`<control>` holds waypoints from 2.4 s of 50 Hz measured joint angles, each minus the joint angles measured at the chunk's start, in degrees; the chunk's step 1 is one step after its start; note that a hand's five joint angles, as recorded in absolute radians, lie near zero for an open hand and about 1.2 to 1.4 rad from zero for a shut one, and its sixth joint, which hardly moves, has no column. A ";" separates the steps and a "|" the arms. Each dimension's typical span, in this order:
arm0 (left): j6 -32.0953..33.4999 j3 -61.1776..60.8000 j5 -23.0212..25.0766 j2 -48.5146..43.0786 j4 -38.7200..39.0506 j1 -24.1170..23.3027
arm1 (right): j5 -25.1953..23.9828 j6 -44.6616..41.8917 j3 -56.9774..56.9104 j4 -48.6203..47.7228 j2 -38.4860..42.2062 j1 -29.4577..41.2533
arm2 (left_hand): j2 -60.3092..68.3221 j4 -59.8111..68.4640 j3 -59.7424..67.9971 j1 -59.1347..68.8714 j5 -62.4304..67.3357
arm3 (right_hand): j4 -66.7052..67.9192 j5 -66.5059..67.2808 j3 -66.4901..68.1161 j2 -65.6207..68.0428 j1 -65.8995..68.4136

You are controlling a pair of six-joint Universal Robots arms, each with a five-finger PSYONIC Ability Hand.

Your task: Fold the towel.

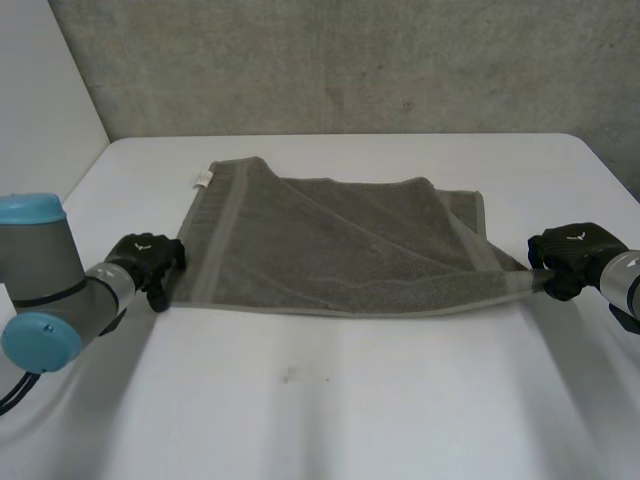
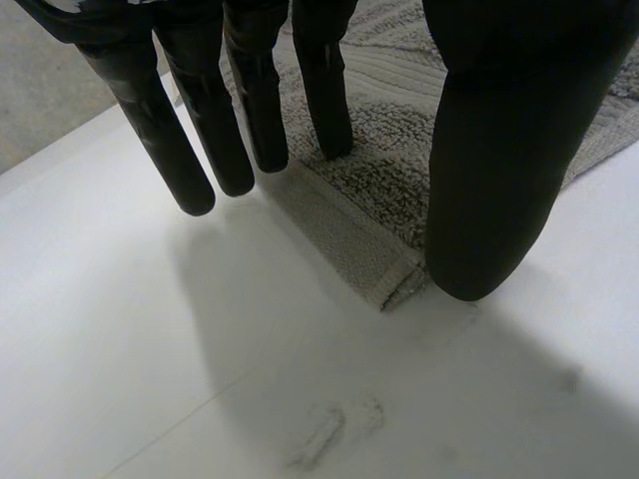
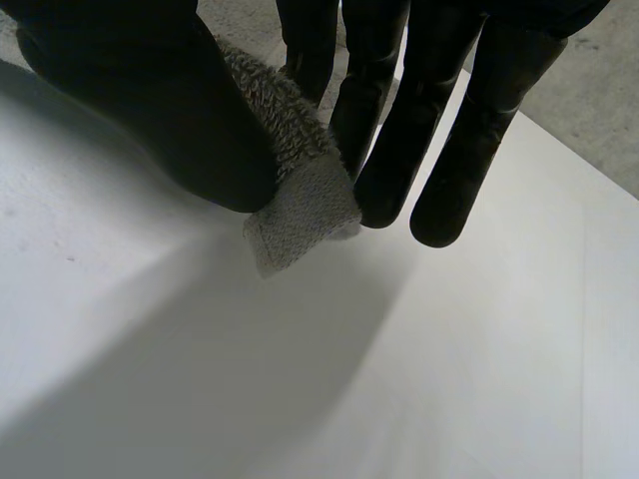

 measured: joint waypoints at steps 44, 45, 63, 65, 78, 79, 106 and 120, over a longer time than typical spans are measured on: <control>-5.37 -6.46 -1.36 17.38 -0.90 -2.02 | 0.05 -2.72 -0.20 5.39 -7.86 -0.20 | 38.59 38.90 38.75 35.71 37.82 | 0.00 0.00 0.00 0.00 0.00; -5.37 -7.40 -1.60 20.68 -2.35 -1.80 | 0.05 -3.28 -0.77 7.02 -9.75 -0.27 | 38.59 38.90 38.76 35.72 37.89 | 0.00 0.00 0.00 0.00 0.00; -10.10 4.25 -2.41 44.49 -17.47 -0.36 | -0.03 -1.99 -24.23 18.86 -28.68 -0.11 | 38.81 38.93 38.82 35.85 38.13 | 0.00 0.00 0.00 0.00 0.00; -10.84 4.49 -2.42 42.83 -19.51 -0.39 | -0.42 -2.78 -23.45 20.60 -27.16 0.02 | 38.85 38.93 38.83 35.85 38.14 | 0.00 0.00 0.00 0.00 0.00; -10.96 10.95 -6.21 20.24 -25.20 -1.08 | 5.87 -14.09 -21.65 23.65 -7.23 7.18 | 38.88 38.94 38.86 36.08 38.14 | 0.00 0.00 0.00 0.00 0.00; -10.91 12.82 -6.77 18.25 -25.62 -1.30 | 6.96 -14.35 -22.92 23.39 -5.39 8.00 | 38.88 38.94 38.86 36.08 38.14 | 0.00 0.00 0.00 0.00 0.00; -27.00 59.68 -13.55 3.51 -13.63 -8.29 | 17.33 -5.53 -37.67 -16.71 -6.01 14.31 | 38.92 38.96 38.87 36.37 38.38 | 0.00 0.00 0.00 0.01 0.00; -26.44 21.75 -10.87 4.08 -7.00 -5.93 | 8.80 -5.91 -19.70 -9.29 -0.16 13.05 | 38.92 38.96 38.87 36.38 38.39 | 0.00 0.00 0.06 0.01 0.00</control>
